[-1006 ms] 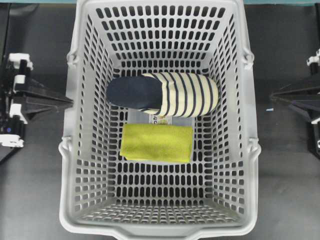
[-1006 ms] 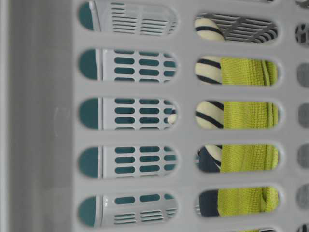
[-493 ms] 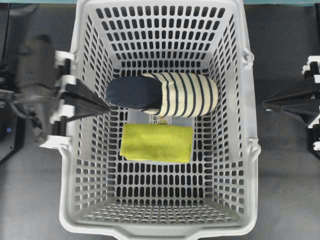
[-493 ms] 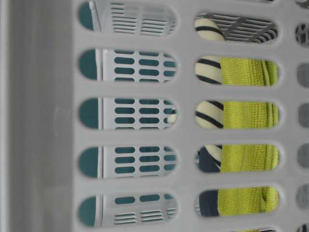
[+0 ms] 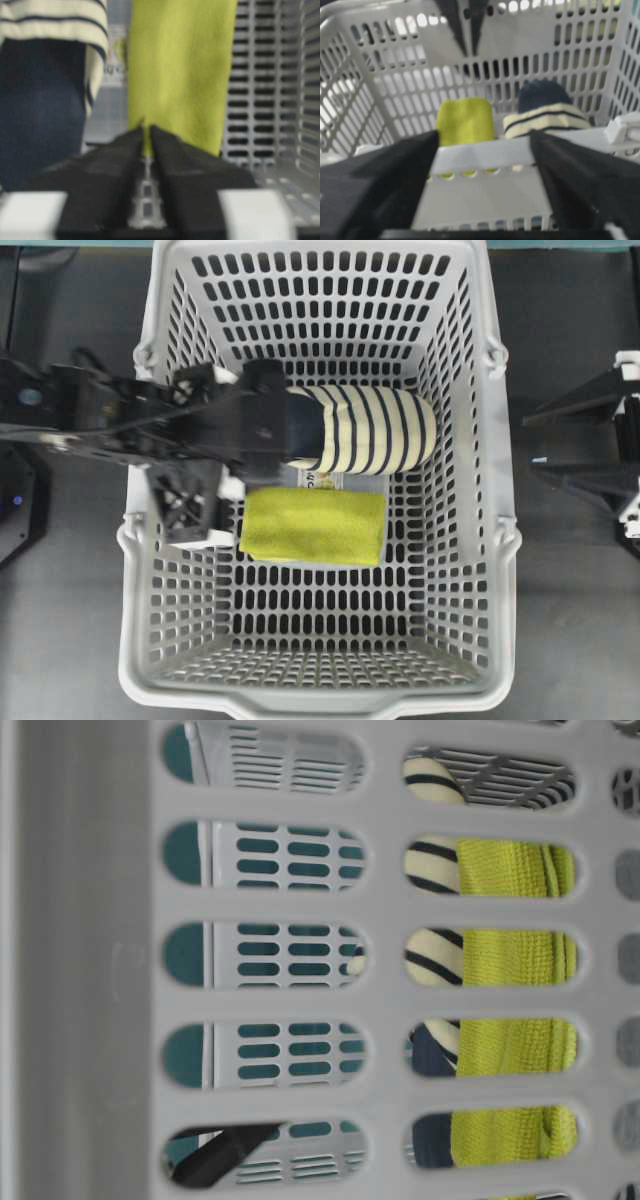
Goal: Pick up the yellow cloth from the shopping basket with the left arm.
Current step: 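Lower the left gripper onto the yellow cloth and close on it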
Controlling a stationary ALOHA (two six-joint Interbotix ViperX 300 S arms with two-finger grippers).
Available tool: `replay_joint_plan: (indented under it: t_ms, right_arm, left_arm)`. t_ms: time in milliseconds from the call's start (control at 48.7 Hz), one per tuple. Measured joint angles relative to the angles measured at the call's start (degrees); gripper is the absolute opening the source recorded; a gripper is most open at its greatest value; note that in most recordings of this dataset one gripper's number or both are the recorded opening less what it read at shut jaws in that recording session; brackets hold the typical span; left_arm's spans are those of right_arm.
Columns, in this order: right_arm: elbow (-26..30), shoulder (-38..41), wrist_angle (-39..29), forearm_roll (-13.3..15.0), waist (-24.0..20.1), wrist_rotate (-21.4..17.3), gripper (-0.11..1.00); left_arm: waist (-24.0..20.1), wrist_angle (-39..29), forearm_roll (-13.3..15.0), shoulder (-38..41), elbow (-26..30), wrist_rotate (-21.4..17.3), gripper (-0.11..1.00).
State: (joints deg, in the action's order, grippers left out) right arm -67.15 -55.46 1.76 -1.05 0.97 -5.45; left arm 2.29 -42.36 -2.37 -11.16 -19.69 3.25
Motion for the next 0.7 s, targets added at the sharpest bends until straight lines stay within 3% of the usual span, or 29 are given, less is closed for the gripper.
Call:
replay_joint_plan:
  t_ms: [144, 246, 698]
  right_arm:
    - [0.44, -0.26, -0.44, -0.09, 0.0, 0.0, 0.78]
    - [0.53, -0.44, -0.53, -0.09, -0.09, 0.0, 0.76]
    - [0.53, -0.44, -0.18, -0.09, 0.0, 0.09, 0.77]
  left_arm:
    - [1.32, -1.85, 0.0, 3.16, 3.25, 0.09, 0.72]
    - [2.46, -3.16, 0.09, 5.54, 5.36, -0.09, 0.9]
    - [3.87, -5.01, 0.0, 18.81, 12.92, 0.26, 0.89]
